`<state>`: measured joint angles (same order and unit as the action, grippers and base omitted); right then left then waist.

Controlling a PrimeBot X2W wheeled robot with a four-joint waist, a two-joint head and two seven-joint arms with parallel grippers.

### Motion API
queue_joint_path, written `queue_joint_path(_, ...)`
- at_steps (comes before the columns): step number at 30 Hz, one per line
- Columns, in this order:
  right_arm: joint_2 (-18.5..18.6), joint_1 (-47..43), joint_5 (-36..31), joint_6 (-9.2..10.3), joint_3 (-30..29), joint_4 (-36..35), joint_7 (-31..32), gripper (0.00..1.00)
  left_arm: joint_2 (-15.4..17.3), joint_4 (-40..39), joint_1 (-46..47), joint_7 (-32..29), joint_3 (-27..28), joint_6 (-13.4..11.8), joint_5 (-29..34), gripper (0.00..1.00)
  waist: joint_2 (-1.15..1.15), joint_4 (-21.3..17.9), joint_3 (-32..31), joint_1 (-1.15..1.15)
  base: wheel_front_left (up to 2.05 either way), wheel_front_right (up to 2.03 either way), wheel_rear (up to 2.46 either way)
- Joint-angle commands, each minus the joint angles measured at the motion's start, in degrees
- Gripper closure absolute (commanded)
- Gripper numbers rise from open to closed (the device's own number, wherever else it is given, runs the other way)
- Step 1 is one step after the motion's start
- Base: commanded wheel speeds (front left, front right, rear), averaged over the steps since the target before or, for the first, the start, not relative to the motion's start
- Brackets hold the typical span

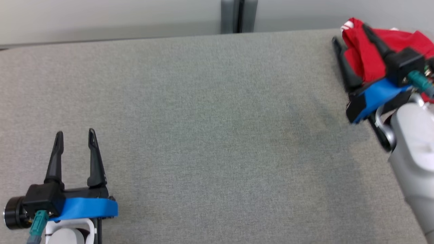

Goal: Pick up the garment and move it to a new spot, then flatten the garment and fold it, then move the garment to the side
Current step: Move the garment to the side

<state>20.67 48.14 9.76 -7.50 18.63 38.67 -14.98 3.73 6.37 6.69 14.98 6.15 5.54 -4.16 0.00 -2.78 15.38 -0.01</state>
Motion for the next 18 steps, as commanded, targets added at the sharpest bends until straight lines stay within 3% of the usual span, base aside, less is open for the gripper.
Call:
queue_joint_path(1, -0.6, -3.1, 1.3, 0.01, 0.2, -1.0, -0.2, 0.0, -0.1, 0.7, -0.9, 0.3, 0.2, -0.3, -0.4, 0.0, 0.0, 1.1, -3.2, 0.01, 0.0, 0.0, 0.0)
queue_joint_path(8, -2.4, -13.8, 4.5, 0.0, 0.6, -6.3, -0.2, 0.0, -0.5, 2.9, -4.1, 0.3, -0.3, -0.5, -0.4, 0.0, 0.0, 1.9, -8.1, 0.01, 0.0, 0.0, 0.0)
queue_joint_path(18, -5.5, -31.0, 3.4, -0.01, -7.1, -15.1, -0.2, 0.0, -0.7, 4.6, -7.1, 0.3, -1.9, -0.8, -0.8, 0.0, 0.0, 2.0, -12.8, 0.01, 0.0, 0.0, 0.0)
